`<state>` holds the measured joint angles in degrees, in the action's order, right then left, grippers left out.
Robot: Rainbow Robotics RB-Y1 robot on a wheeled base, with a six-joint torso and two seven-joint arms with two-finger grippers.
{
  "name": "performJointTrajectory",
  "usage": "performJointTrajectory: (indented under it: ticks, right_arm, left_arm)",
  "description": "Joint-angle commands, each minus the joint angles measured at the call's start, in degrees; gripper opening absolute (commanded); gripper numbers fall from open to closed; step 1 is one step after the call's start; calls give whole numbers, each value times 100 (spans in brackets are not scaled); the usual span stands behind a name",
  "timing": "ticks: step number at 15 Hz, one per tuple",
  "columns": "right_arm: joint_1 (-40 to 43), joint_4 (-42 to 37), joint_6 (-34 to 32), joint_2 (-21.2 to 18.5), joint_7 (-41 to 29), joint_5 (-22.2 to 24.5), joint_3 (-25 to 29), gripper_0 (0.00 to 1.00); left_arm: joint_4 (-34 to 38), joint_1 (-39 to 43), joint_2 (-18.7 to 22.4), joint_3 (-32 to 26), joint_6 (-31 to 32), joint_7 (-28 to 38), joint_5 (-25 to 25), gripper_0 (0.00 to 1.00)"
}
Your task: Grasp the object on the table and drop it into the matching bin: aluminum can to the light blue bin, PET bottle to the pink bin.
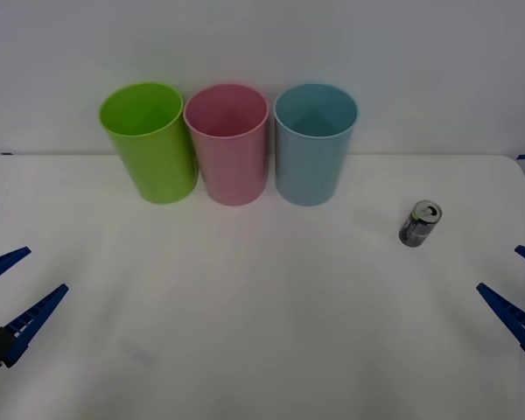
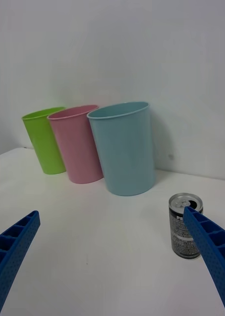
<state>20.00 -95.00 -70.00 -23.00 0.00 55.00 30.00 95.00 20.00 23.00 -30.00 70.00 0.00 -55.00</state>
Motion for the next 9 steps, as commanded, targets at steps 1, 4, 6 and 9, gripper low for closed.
performJointTrajectory:
  ticks: [1, 4, 6, 9]
  right_arm:
    - [0, 0, 0, 0, 0, 0, 0, 100]
    - [303, -212, 83, -56, -26, -24, -21, 100]
    - [619, -440, 364, -143, 9, -183, -91, 100]
    - [777, -423, 470, -161, 88, -226, -126, 100]
  left_arm:
    - [0, 0, 0, 0, 0, 0, 0, 100]
    - [0, 0, 0, 0, 0, 0, 0, 100]
    - [0, 0, 0, 0, 0, 0, 0, 100]
    - [0, 0, 0, 0, 0, 0, 0, 100]
